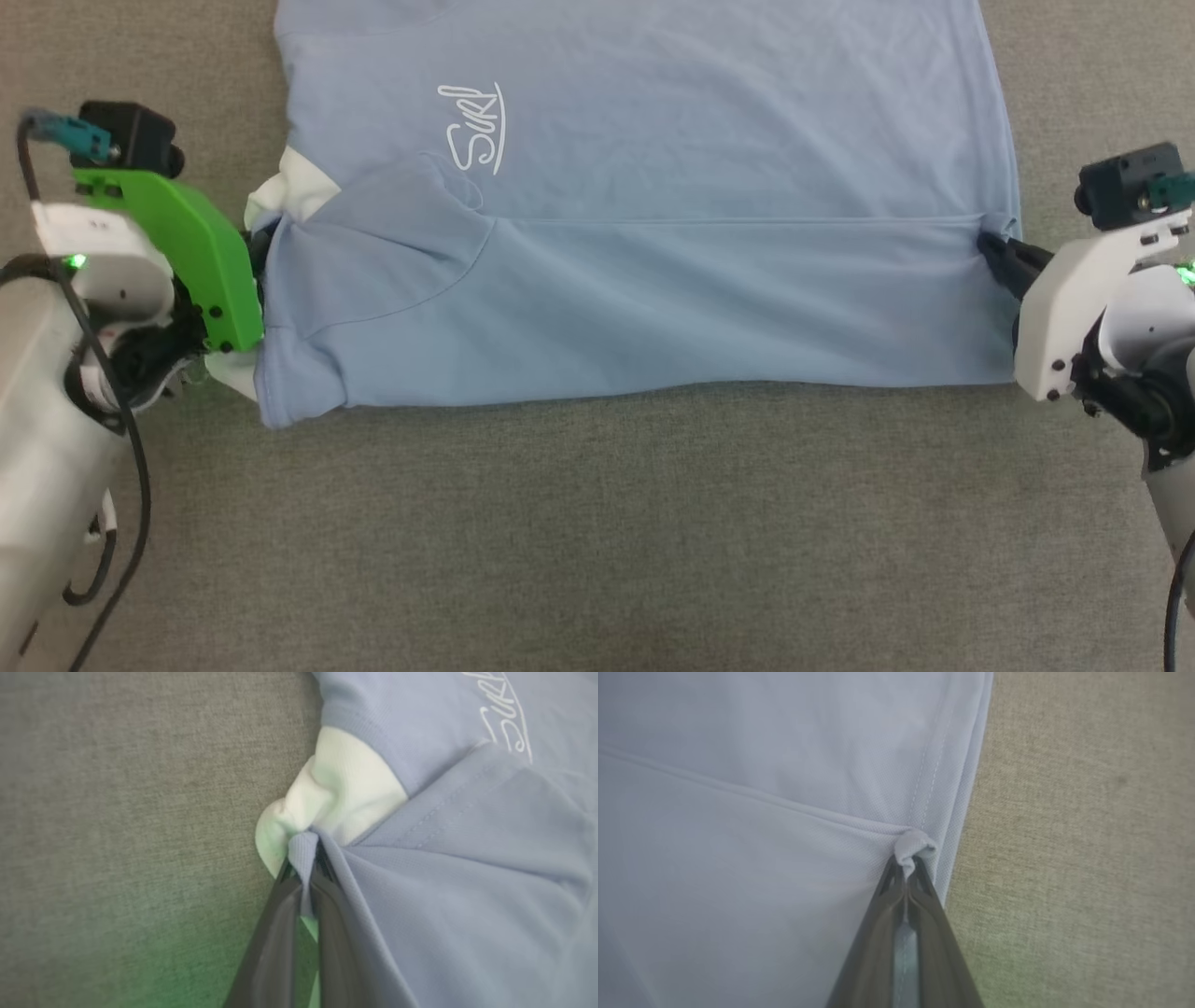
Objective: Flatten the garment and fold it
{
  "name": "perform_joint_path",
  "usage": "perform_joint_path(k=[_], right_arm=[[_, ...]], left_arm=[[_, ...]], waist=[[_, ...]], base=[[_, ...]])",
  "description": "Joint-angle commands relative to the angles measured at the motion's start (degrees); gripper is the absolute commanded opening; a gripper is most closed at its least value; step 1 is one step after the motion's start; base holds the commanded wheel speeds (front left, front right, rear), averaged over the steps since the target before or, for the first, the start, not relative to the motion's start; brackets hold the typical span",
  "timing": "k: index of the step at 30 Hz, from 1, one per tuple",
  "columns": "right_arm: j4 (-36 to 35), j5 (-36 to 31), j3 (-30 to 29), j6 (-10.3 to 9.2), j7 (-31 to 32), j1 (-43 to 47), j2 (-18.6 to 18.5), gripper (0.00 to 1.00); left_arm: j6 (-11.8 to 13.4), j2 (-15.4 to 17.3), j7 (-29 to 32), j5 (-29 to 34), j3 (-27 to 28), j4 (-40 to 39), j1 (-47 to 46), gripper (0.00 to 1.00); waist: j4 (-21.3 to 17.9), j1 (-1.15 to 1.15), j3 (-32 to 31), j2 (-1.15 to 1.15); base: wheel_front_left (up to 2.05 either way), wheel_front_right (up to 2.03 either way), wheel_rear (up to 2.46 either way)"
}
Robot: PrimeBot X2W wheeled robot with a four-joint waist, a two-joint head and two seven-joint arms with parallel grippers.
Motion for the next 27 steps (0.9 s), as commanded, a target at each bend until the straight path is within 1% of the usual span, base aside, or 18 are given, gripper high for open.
perform_joint_path(k=[1,3,4,5,6,7,8,9,12,15,18,19,22,27], right_arm=[[1.32,0.70,0.68,-0.11,2.52,-0.12,0.26,0.00],[1.17,1.28,0.28,-0.11,4.41,-0.55,0.43,0.00],[0.92,1.48,-0.11,-0.11,4.75,-0.66,0.62,0.00],[0.58,1.54,-0.68,-0.11,4.72,-0.69,0.89,0.00],[0.30,1.45,-1.12,-0.11,4.48,-0.60,1.10,0.00],[-0.12,1.23,-1.55,-0.11,3.92,-0.34,1.32,0.29],[-0.52,1.08,-1.92,-0.11,3.25,-0.02,1.50,0.70],[-1.01,0.97,-2.46,-0.11,2.28,0.54,1.78,1.00],[-2.63,0.69,-4.14,-0.11,-0.84,2.65,2.63,1.00],[-4.92,-0.32,-5.45,-0.11,-5.32,5.70,3.54,1.00],[-7.21,-1.64,-6.38,-0.11,-10.00,9.06,4.55,1.00],[-8.05,-2.26,-7.02,-0.11,-12.28,10.38,5.08,1.00],[-10.33,-3.24,-8.67,-0.11,-18.46,13.83,7.01,1.00],[-13.22,-4.91,-12.20,-0.11,-31.05,19.58,11.57,1.00]], left_arm=[[1.40,-0.37,3.89,-1.56,-1.68,1.79,2.20,0.00],[2.37,-0.27,5.18,-2.46,-1.38,1.16,2.38,0.00],[2.78,-0.31,4.65,-2.48,-1.03,0.74,2.39,0.01],[3.10,-0.42,3.54,-2.33,-0.61,0.15,2.45,0.38],[3.21,-0.53,2.23,-2.04,-0.26,-0.39,2.53,0.91],[3.18,-0.58,0.11,-1.40,0.17,-1.05,2.66,1.00],[3.22,-0.55,-2.06,-0.58,0.56,-1.57,2.75,1.00],[3.16,-0.50,-5.09,0.70,0.94,-2.23,2.98,1.00],[3.56,-0.74,-14.03,3.60,2.48,-3.93,4.37,1.00],[4.49,-0.81,-24.04,7.20,3.79,-6.22,6.94,1.00],[6.28,-1.49,-33.43,9.17,5.86,-9.54,10.58,1.00],[7.34,-1.75,-36.48,9.99,6.43,-10.72,12.30,1.00],[9.77,-2.92,-41.56,10.98,7.12,-14.29,17.19,1.00],[13.25,-5.27,-44.40,11.69,8.40,-20.02,26.05,1.00]], waist=[[-0.32,0.00,0.52,0.00],[-0.44,0.00,0.61,0.00],[-0.49,0.00,0.58,0.00],[-0.51,0.00,0.44,0.00],[-0.51,0.00,0.22,0.00],[-0.50,0.00,-0.14,0.00],[-0.47,0.00,-0.47,0.00],[-0.43,0.00,-1.05,0.00],[-0.18,0.00,-2.79,0.00],[0.03,0.00,-5.18,0.00],[0.24,0.00,-7.38,0.00],[0.38,0.00,-8.35,0.00],[0.82,0.00,-10.34,0.00],[1.16,0.00,-13.13,0.00]], base=[[0.00,0.00,0.00],[0.00,0.00,0.00],[0.00,0.00,0.00],[0.00,0.00,0.00],[0.00,0.00,0.00],[0.00,0.00,0.00],[0.00,0.00,0.00],[0.00,0.00,0.00],[0.00,0.00,0.00],[0.00,0.00,0.00],[0.00,0.00,0.00],[0.00,0.00,0.00],[0.00,0.00,0.00],[0.00,0.00,0.00]])
